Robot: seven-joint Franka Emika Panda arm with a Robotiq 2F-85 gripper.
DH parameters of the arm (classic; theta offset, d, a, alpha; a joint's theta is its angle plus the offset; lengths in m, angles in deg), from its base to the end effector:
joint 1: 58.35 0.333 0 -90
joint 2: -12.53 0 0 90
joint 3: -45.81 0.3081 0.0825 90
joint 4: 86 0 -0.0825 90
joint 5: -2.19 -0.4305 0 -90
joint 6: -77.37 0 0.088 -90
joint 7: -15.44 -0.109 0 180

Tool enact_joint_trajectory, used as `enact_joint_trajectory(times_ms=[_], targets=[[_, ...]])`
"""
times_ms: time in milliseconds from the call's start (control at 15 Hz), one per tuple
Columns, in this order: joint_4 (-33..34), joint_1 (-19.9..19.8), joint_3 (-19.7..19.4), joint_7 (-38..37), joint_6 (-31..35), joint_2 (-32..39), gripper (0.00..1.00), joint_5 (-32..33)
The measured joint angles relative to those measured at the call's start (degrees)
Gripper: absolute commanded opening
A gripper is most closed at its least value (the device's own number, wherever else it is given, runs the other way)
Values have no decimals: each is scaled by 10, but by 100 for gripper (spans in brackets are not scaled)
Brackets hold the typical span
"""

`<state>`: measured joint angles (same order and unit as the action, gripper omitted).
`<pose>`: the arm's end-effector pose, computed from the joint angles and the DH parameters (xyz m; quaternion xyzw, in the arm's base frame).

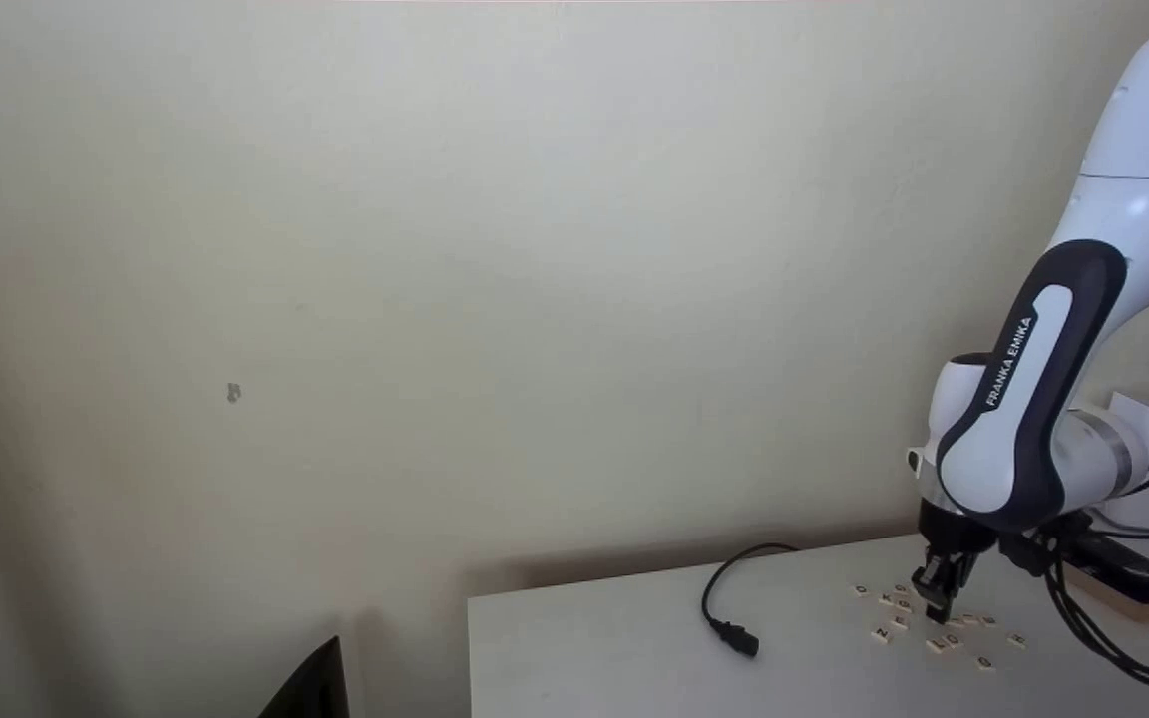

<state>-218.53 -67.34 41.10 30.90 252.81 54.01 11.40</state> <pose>0.4702 -0.1110 -0.0166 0.9937 0.1058 0.0024 0.0362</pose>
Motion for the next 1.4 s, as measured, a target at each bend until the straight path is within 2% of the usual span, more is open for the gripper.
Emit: enact_joint_trajectory(times_ms=[800,1400], targets=[[-31,2,-22,62,10,-11,0,65],[-45,1,-29,87,32,-12,0,86]])
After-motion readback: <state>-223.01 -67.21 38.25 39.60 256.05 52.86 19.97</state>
